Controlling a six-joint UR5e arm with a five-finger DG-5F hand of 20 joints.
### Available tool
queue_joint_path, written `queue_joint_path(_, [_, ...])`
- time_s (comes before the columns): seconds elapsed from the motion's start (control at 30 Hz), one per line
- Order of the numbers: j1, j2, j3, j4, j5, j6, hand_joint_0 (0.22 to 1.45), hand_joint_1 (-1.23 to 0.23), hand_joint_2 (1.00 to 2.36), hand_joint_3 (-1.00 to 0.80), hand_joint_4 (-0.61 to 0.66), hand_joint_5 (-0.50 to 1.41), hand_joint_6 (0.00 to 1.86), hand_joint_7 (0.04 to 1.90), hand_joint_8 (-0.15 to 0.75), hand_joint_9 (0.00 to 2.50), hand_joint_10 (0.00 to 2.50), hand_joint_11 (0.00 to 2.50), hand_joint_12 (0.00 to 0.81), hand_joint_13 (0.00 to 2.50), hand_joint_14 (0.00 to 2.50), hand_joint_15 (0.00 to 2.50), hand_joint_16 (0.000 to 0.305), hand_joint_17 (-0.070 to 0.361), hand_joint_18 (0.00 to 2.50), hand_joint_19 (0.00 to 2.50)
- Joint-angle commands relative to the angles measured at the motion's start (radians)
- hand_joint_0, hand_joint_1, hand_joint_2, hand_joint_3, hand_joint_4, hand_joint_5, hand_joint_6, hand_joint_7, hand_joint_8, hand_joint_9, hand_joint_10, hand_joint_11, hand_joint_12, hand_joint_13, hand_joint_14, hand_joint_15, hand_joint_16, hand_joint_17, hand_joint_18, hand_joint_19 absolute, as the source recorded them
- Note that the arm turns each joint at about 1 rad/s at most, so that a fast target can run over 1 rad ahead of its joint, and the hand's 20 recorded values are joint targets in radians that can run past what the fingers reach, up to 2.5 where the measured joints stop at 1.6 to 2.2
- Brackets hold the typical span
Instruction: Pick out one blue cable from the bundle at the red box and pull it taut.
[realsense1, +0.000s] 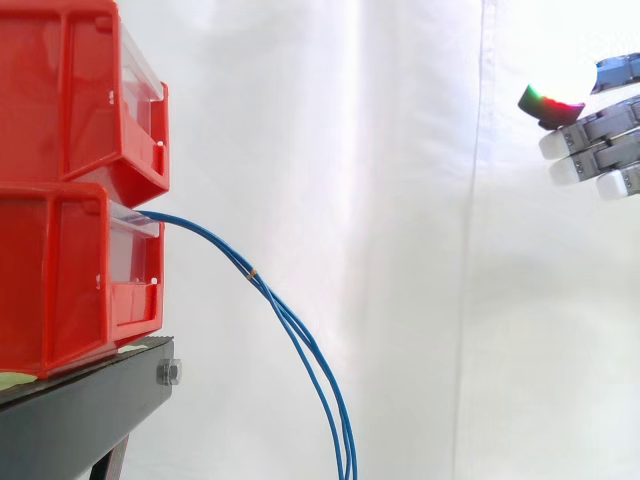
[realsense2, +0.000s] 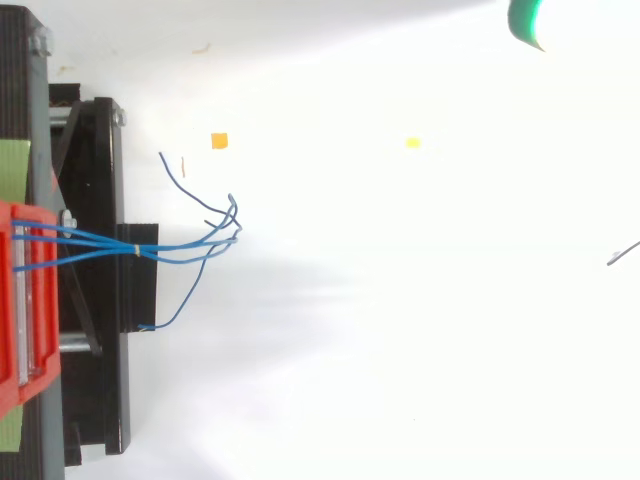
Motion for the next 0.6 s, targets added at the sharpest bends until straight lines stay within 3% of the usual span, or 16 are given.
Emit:
queue_joint_path(0.0, [0.006,-0.007,0.0,0.019,0.022,-0.003,0.44,-0.59,1.0,-0.5,0.16,-0.27,0.5,0.63,0.246,0.29,0.0,0.0,0.323,0.25,0.0,0.05,0.053,0.118,0.26,0.25])
queue_joint_path(0.07, [0.014,-0.015,0.0,0.025,0.053,-0.01,0.44,-0.59,1.0,-0.5,0.16,-0.27,0.5,0.63,0.248,0.3,0.0,0.0,0.322,0.26,0.0,0.05,0.052,0.118,0.26,0.25])
queue_joint_path(0.27, [0.024,-0.099,0.011,0.064,0.065,-0.015,0.45,-0.59,1.0,-0.5,0.17,-0.26,0.5,0.64,0.247,0.33,0.0,0.0,0.319,0.29,0.0,0.07,0.051,0.114,0.27,0.26])
queue_joint_path(0.37, [0.026,-0.147,0.046,0.074,0.065,-0.015,0.46,-0.59,1.0,-0.5,0.17,-0.26,0.5,0.64,0.248,0.34,0.0,0.0,0.321,0.3,0.0,0.07,0.05,0.113,0.28,0.27])
queue_joint_path(0.43, [0.027,-0.199,0.086,0.068,0.067,-0.015,0.46,-0.59,1.0,-0.5,0.18,-0.26,0.5,0.64,0.248,0.35,0.0,0.0,0.319,0.31,0.0,0.08,0.05,0.112,0.28,0.27])
queue_joint_path(0.57, [0.026,-0.271,0.123,0.077,0.064,-0.015,0.46,-0.59,1.0,-0.5,0.18,-0.25,0.5,0.64,0.254,0.37,0.0,0.0,0.319,0.32,0.0,0.09,0.049,0.11,0.29,0.28])
